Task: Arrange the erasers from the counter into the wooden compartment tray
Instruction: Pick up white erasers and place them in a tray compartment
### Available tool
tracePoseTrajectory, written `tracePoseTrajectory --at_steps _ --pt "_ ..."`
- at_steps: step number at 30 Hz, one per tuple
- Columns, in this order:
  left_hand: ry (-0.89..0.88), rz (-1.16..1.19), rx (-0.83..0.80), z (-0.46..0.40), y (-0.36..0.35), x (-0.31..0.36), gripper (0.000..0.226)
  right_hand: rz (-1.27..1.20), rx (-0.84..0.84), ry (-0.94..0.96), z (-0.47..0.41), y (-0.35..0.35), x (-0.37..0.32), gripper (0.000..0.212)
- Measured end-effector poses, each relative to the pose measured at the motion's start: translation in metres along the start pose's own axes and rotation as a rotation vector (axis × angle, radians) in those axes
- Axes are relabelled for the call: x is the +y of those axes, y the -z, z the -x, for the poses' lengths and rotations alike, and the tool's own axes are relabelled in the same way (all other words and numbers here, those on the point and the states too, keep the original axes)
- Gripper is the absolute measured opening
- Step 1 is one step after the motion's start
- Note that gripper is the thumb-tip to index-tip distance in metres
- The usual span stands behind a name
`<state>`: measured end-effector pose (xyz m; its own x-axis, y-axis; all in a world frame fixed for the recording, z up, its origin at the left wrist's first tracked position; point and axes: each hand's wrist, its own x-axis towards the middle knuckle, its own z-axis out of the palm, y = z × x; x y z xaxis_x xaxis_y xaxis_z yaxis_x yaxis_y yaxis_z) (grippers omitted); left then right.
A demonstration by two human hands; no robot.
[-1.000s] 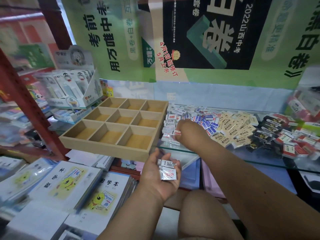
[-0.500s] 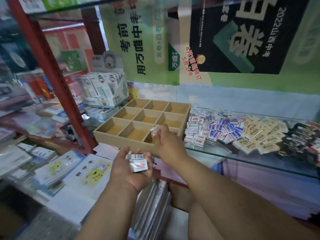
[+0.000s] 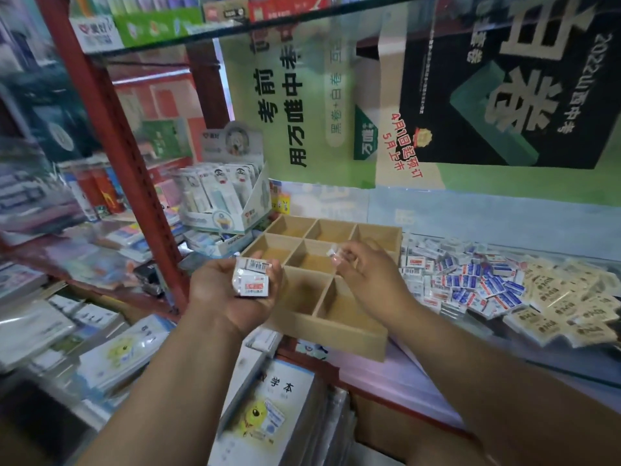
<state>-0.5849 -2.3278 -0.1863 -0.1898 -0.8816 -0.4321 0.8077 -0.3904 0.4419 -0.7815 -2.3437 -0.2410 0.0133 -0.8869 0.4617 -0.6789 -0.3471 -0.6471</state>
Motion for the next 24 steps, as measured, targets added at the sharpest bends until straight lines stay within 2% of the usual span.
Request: tracePoseTrajectory --at_steps 3,5,8,15,19,24 --pt "0.011 -0.045 -0.024 -0.027 -0.007 0.014 0.032 -0.052 -0.051 -0.102 -0.051 -0.007 -0.001 0.026" --pt "0.018 -0.060 -0.031 -0.050 -0.008 0.024 0.032 -0.039 -0.084 -0.135 -0.085 -0.020 0.002 0.017" --pt "0.033 -0.063 -0.039 -0.085 -0.007 0.040 0.031 0.048 -0.127 -0.117 -0.131 -0.044 0.009 0.005" --pt "0.012 -0.063 -0.052 -0.151 -0.007 0.067 0.035 0.293 -0.229 -0.135 -0.210 -0.105 0.033 0.005" --pt "0.038 -0.058 -0.063 -0.172 -0.001 0.074 0.035 0.462 -0.343 -0.141 -0.230 -0.133 0.048 0.010" --pt "0.054 -0.059 -0.041 -0.180 0.004 0.076 0.028 0.542 -0.417 -0.143 -0.234 -0.132 0.049 0.034"
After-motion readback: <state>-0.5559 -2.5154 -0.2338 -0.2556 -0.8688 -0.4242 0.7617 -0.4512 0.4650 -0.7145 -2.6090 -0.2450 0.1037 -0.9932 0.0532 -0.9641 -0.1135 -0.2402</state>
